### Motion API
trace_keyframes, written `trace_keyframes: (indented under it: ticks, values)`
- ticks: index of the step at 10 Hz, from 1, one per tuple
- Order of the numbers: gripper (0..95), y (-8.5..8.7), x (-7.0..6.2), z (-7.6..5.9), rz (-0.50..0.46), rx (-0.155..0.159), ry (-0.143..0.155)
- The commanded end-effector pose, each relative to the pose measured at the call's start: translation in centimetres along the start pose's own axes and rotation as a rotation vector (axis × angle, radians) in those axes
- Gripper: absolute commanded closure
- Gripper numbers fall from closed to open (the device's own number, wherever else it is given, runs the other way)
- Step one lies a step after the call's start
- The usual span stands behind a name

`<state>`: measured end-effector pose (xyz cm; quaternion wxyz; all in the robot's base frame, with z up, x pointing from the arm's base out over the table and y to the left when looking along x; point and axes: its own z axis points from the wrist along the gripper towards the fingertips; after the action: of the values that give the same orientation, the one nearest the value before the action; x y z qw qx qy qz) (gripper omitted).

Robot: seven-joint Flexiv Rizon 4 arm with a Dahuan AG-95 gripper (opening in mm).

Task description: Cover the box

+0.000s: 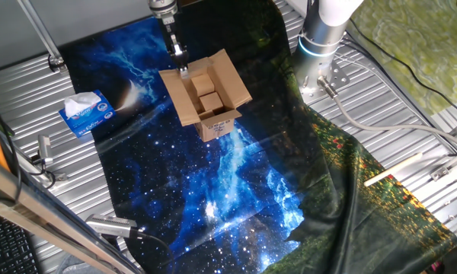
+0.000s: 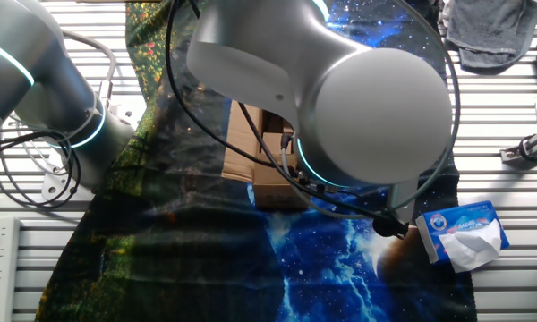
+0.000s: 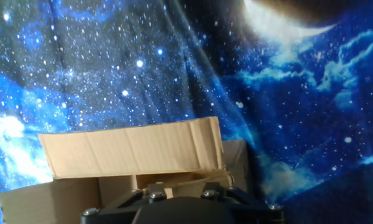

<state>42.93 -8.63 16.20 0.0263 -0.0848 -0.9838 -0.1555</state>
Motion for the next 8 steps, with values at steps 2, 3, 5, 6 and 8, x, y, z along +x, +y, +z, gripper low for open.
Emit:
trace_keyframes:
  ticks: [2,3,5,6,8]
  values:
    - [76.0,0.1,0.1,0.5,0.003,0.000,-0.001]
    - [76.0,0.1,0.2,0.6,0.001,0.000,-0.003]
    - [76.0,-0.1,0.4,0.8,-0.005,0.001,-0.002]
    - [76.0,-0.1,0.5,0.9,-0.007,0.001,-0.001]
    - [76.0,-0.4,0.8,1.2,-0.016,0.002,-0.001]
